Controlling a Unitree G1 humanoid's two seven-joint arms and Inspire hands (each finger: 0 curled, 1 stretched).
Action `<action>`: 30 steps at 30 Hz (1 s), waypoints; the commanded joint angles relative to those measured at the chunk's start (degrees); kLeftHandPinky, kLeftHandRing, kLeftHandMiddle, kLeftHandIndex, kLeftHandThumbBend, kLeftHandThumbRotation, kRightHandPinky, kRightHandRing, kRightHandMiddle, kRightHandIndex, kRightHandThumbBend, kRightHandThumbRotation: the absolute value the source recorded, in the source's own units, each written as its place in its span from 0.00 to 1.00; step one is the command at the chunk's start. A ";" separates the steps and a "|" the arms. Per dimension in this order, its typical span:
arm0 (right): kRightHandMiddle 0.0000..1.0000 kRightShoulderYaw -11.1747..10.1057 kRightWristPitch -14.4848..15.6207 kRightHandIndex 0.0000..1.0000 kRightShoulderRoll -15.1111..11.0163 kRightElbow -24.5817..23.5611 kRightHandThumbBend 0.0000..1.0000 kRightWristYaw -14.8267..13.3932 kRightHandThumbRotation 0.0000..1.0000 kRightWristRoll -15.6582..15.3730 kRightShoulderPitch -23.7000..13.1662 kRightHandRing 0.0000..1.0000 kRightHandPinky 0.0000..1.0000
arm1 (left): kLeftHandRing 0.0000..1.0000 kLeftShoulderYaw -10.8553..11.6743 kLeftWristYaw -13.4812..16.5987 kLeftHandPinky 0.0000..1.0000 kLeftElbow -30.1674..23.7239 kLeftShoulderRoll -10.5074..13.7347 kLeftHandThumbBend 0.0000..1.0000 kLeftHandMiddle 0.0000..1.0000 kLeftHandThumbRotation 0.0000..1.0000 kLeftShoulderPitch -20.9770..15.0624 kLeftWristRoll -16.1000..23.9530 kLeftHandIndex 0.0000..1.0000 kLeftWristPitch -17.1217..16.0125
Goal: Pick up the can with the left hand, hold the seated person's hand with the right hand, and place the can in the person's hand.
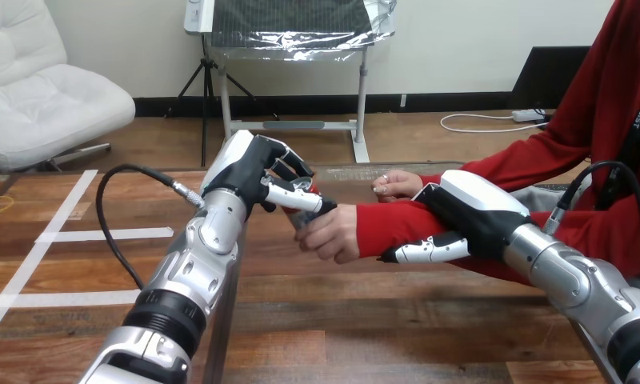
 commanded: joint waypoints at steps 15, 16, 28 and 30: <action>0.23 -1.29 -1.55 0.24 5.44 -6.17 0.61 -1.11 0.61 2.52 -9.18 0.18 0.14 | 0.37 0.20 1.31 0.30 -0.41 -2.11 0.77 0.44 0.00 -8.71 -0.80 0.44 -2.51; 0.23 -1.30 -1.56 0.24 5.44 -6.14 0.61 -1.10 0.61 2.54 -9.17 0.18 0.14 | 0.37 0.21 1.29 0.30 -0.45 -2.09 0.77 0.44 0.00 -8.70 -0.83 0.44 -2.52; 0.24 -1.49 -2.17 0.26 5.35 -5.55 0.60 -1.11 0.61 2.86 -8.96 0.19 0.15 | 0.36 0.27 1.10 0.30 -1.25 -1.50 0.76 0.43 0.00 -8.32 -0.94 0.44 -2.63; 0.25 -1.50 -2.20 0.26 5.30 -5.52 0.60 -1.13 0.61 2.87 -8.90 0.20 0.15 | 0.36 0.21 1.19 0.30 -1.44 -1.37 0.76 0.43 0.00 -8.21 -0.83 0.44 -2.63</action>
